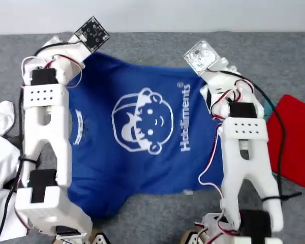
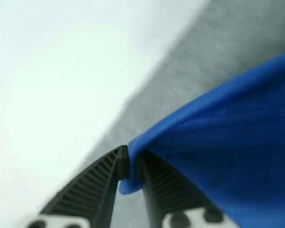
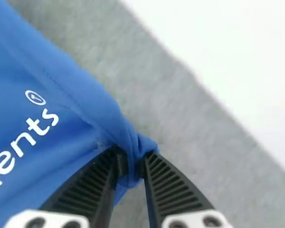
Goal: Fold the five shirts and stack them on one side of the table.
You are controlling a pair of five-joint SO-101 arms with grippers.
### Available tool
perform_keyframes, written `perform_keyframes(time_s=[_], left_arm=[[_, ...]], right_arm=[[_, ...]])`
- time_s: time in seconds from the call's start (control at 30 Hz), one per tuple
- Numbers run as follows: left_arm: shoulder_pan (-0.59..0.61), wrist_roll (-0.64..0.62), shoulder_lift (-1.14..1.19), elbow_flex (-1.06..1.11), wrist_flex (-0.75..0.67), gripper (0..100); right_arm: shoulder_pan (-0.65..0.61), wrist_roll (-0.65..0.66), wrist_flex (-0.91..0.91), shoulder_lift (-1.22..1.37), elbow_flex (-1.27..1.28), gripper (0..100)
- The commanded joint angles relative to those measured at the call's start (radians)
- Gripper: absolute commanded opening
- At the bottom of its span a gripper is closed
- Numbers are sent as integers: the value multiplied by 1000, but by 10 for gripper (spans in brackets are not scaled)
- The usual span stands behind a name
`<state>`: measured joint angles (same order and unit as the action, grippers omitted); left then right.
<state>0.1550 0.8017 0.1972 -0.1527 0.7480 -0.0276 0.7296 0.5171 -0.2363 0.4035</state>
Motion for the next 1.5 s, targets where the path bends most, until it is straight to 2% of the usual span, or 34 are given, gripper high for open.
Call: perform_keyframes(time_s=[0.0,0.07,0.17,0.27,0.47,0.6,0.77,1.07,1.33,1.47], left_arm=[[-3,11,28,-4,-258,14],[-11,11,58,-5,-358,14],[-25,34,81,-5,-408,14],[-34,66,84,-10,-408,14],[-32,68,51,-13,-361,14],[-43,68,-9,-12,-218,14],[-48,68,-64,-10,-9,14],[-44,71,-199,-12,548,14],[-44,157,-293,-8,1003,14],[-9,164,-379,111,1010,14]], right_arm=[[15,8,-183,45,-9,10],[16,8,-255,85,-9,10],[15,9,-341,133,-9,10],[15,9,-412,156,-9,10],[10,9,-415,156,-9,10],[7,9,-415,163,-9,10],[-10,80,-354,162,-3,10],[-30,118,104,93,-8,10],[-27,120,460,-7,-8,10],[-24,117,602,-19,-5,10]])
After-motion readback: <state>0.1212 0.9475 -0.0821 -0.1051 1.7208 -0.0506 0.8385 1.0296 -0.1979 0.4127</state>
